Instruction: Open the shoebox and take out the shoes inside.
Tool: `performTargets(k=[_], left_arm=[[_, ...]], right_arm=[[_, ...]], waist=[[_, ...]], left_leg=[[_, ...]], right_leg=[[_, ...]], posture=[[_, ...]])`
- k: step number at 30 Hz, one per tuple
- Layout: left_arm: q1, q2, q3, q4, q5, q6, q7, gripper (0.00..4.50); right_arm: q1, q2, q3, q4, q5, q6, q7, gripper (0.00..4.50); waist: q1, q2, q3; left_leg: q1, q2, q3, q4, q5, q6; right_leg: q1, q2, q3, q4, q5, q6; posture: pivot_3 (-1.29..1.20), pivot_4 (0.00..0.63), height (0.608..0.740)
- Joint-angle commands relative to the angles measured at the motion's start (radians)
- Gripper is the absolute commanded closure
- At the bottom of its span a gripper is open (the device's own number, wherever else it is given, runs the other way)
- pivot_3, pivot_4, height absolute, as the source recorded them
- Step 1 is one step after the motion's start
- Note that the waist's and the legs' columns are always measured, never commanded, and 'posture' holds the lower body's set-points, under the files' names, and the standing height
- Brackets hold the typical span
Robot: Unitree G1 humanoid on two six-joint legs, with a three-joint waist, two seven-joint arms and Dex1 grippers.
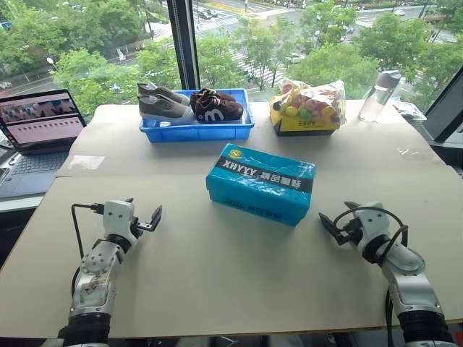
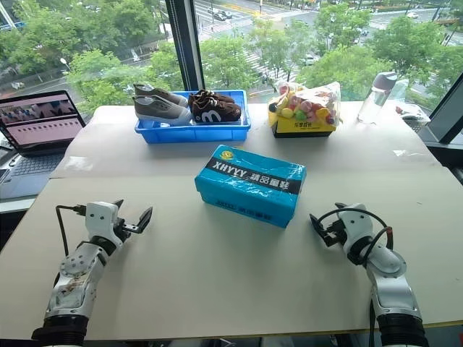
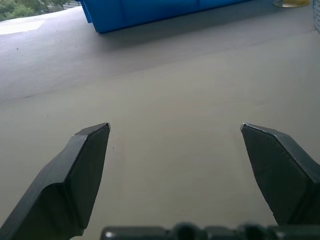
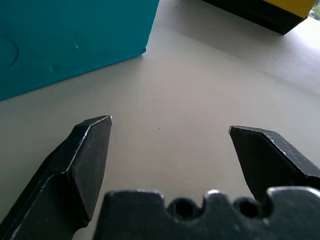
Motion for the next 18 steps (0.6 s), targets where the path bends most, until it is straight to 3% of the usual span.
performTargets(k=[1, 3, 6, 7, 10, 16, 17, 18], left_arm=[[-0.032, 0.010, 0.016, 0.013, -0.011, -0.023, -0.005, 0.00], [-0.081, 0.035, 0.000, 0.093, 0.024, -0.075, -0.019, 0.00], [-0.194, 0.040, -0.012, 0.235, 0.044, -0.116, -0.019, 0.72], [-0.251, 0.039, -0.024, 0.298, 0.057, -0.141, -0.022, 1.05], [-0.435, 0.024, -0.065, 0.508, 0.099, -0.229, -0.032, 2.06], [-0.765, -0.079, -0.164, 0.859, 0.186, -0.365, -0.050, 4.21], [-0.803, -0.102, -0.180, 0.905, 0.200, -0.373, -0.052, 4.50], [-0.827, -0.118, -0.193, 0.942, 0.214, -0.381, -0.049, 4.50]], right_arm=[[0.008, 0.000, -0.015, -0.017, -0.013, -0.007, -0.033, 0.01], [-0.007, 0.009, -0.034, -0.016, -0.034, 0.002, -0.100, 0.01], [-0.044, 0.012, -0.055, 0.002, -0.068, 0.011, -0.197, 0.00], [-0.059, 0.009, -0.061, 0.014, -0.081, 0.012, -0.229, 0.52], [-0.105, 0.001, -0.070, 0.055, -0.100, 0.000, -0.282, 1.26], [-0.241, 0.022, -0.022, 0.158, -0.124, -0.020, -0.296, 3.40], [-0.266, 0.030, -0.005, 0.176, -0.127, -0.026, -0.284, 3.78], [-0.284, 0.036, 0.008, 0.189, -0.128, -0.030, -0.272, 4.06]], waist=[[0.000, 0.000, 0.000], [0.002, 0.000, 0.000], [0.007, 0.000, 0.000], [0.010, 0.000, 0.000], [0.021, -0.001, 0.000], [0.022, -0.002, 0.000], [0.020, -0.002, 0.001], [0.018, -0.002, 0.001]], left_leg=[[0.000, 0.000, 0.000, 0.000, 0.000, 0.000], [0.000, 0.000, 0.000, 0.000, 0.000, 0.000], [0.000, 0.000, 0.000, 0.000, 0.000, 0.000], [0.001, -0.001, 0.000, 0.000, 0.000, 0.000], [0.000, -0.002, 0.000, 0.001, 0.000, 0.000], [-0.005, -0.003, 0.002, 0.002, 0.001, -0.002], [-0.007, -0.003, 0.002, 0.004, 0.002, -0.002], [-0.008, -0.003, 0.002, 0.005, 0.002, -0.002]], right_leg=[[0.000, 0.000, 0.000, 0.000, 0.000, 0.000], [0.000, 0.000, 0.000, 0.000, 0.000, 0.000], [0.000, 0.000, 0.000, 0.000, 0.001, 0.000], [0.000, 0.000, 0.000, 0.000, 0.001, 0.000], [0.000, 0.000, 0.000, 0.000, 0.002, 0.001], [-0.002, -0.001, 0.001, -0.003, 0.003, 0.003], [-0.003, -0.001, 0.001, -0.004, 0.004, 0.004], [-0.003, -0.001, 0.001, -0.004, 0.004, 0.005]], posture=[[0.00, 0.150, 0.740], [0.00, 0.150, 0.740], [0.00, 0.150, 0.740], [0.00, 0.150, 0.740], [0.00, 0.150, 0.740], [0.00, 0.150, 0.740], [0.00, 0.150, 0.740], [0.00, 0.150, 0.740]])
